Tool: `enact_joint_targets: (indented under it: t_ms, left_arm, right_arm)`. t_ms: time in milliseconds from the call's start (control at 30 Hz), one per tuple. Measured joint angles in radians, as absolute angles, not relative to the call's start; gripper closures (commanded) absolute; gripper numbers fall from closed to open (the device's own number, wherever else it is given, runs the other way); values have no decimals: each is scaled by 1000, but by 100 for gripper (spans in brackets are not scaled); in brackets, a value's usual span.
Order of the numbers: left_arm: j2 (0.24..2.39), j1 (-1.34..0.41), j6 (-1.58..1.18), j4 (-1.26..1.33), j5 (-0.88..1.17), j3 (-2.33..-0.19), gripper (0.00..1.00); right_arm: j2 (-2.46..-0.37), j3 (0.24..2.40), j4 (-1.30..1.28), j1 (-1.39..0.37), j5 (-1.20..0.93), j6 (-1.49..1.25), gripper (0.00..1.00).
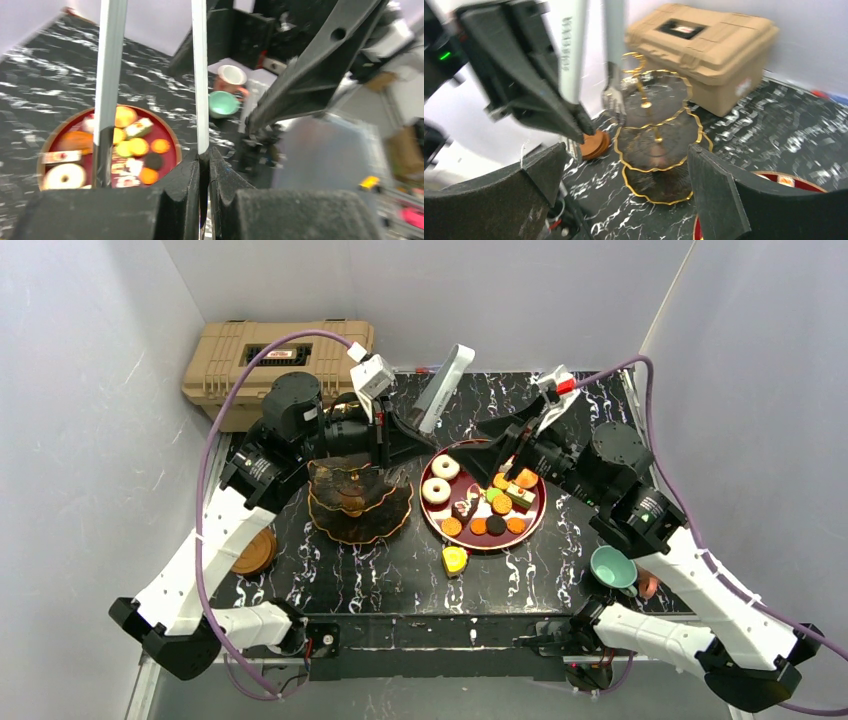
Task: Serve the afternoon tea
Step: Adjust the clamp.
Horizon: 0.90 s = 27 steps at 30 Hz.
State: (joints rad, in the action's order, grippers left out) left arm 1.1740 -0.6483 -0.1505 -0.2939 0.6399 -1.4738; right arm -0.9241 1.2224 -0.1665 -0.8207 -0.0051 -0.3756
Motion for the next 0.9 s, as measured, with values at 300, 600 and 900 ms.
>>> enact_joint_targets:
  t_ms: [300, 600, 900]
  left_arm:
    - [1208, -624, -382, -293, 1011, -1485, 100]
    - [1196, -603, -396, -303, 1081, -1485, 100]
    - [1190, -612, -361, -361, 1111, -1485, 100]
  right_arm:
    - [-946, 1202, 35, -820, -418, -334, 2]
    - [-1050, 1286, 53, -814, -524, -371, 2]
    - [-1108, 1322, -6, -810, -471, -369, 2]
